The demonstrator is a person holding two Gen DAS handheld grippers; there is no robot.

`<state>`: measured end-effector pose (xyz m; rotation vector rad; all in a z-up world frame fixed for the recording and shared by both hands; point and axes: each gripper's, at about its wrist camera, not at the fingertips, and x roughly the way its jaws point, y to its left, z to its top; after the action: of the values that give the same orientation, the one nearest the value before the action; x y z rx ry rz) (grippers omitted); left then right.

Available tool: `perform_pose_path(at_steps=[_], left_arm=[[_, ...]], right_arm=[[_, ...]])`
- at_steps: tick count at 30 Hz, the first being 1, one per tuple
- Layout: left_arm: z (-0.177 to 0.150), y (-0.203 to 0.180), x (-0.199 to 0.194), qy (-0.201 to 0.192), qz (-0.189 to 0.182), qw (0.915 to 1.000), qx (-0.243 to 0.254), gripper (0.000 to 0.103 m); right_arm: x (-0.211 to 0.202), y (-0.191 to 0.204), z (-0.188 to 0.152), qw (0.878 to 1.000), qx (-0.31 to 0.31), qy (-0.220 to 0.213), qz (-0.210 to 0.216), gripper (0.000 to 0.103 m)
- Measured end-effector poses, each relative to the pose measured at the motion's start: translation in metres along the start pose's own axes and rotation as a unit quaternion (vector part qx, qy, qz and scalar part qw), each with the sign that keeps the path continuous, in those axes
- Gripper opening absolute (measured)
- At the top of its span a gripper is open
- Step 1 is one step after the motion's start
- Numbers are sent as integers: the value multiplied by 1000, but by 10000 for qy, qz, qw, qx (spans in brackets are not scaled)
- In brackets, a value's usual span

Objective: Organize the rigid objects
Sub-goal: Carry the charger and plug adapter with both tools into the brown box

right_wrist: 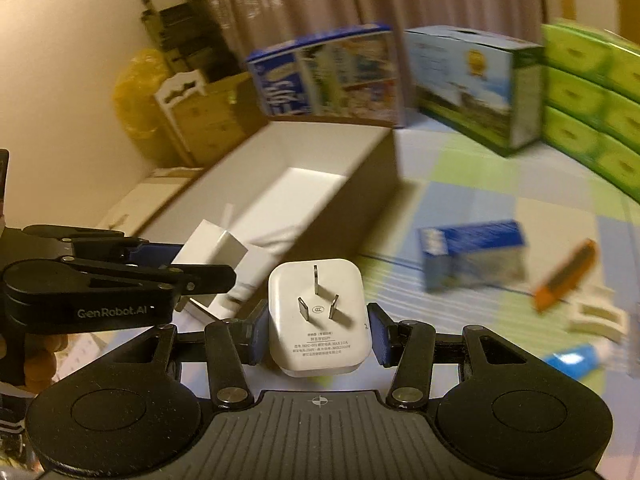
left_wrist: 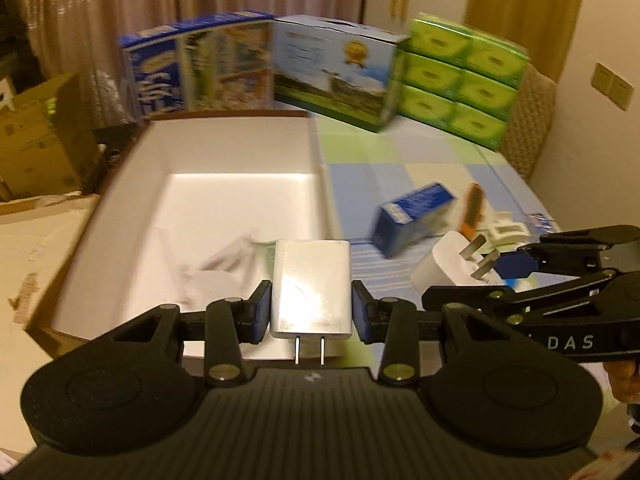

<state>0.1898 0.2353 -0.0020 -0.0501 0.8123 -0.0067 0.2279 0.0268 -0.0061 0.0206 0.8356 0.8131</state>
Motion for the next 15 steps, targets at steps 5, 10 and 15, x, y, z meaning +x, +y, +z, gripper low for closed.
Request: perform_pose_path(at_steps=[5,10,15], left_arm=[[11,46,7,-18,157,9999,56,36],[27,82,29,58,223,9996,135,36],[42,108,59,168,126,9996,210,36]], right_arm=[[39,36,25,9999,-92,-63,79,47],[80,54,50,9999,-118,-67,-63,47],[118,57,71,9995,-114,55,-305,47]])
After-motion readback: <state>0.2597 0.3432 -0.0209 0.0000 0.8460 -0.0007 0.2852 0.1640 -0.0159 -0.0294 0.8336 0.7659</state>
